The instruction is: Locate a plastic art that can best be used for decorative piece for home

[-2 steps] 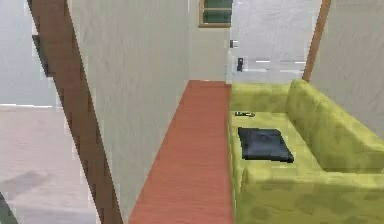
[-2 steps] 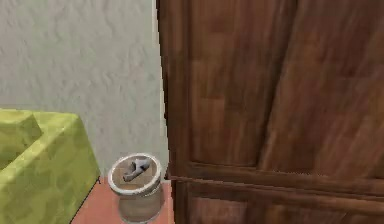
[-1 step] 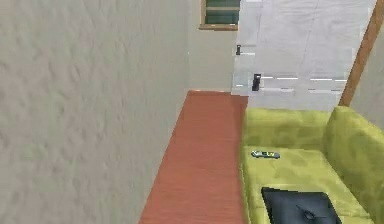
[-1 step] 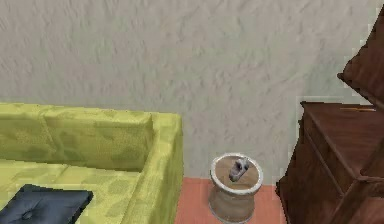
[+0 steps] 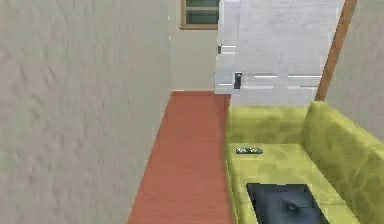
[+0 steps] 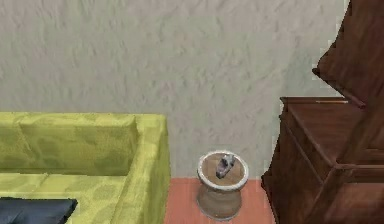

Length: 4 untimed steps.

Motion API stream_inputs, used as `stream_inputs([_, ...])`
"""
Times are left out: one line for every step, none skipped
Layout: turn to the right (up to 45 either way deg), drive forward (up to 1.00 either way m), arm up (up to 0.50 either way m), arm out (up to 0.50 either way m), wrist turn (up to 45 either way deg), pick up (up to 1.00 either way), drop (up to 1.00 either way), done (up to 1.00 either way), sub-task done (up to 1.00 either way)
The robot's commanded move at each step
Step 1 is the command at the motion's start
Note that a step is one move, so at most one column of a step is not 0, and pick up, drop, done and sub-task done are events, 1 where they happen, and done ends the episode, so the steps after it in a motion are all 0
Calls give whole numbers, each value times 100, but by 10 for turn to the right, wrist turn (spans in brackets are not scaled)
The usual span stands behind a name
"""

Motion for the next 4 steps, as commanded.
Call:
stream_inputs([0,100,0,0,0,0,0,0,0])
stream_inputs([30,0,0,0,0,0,0,0,0])
stream_inputs([0,95,0,0,0,0,0,0,0])
stream_inputs([180,0,0,0,0,0,0,0,0])
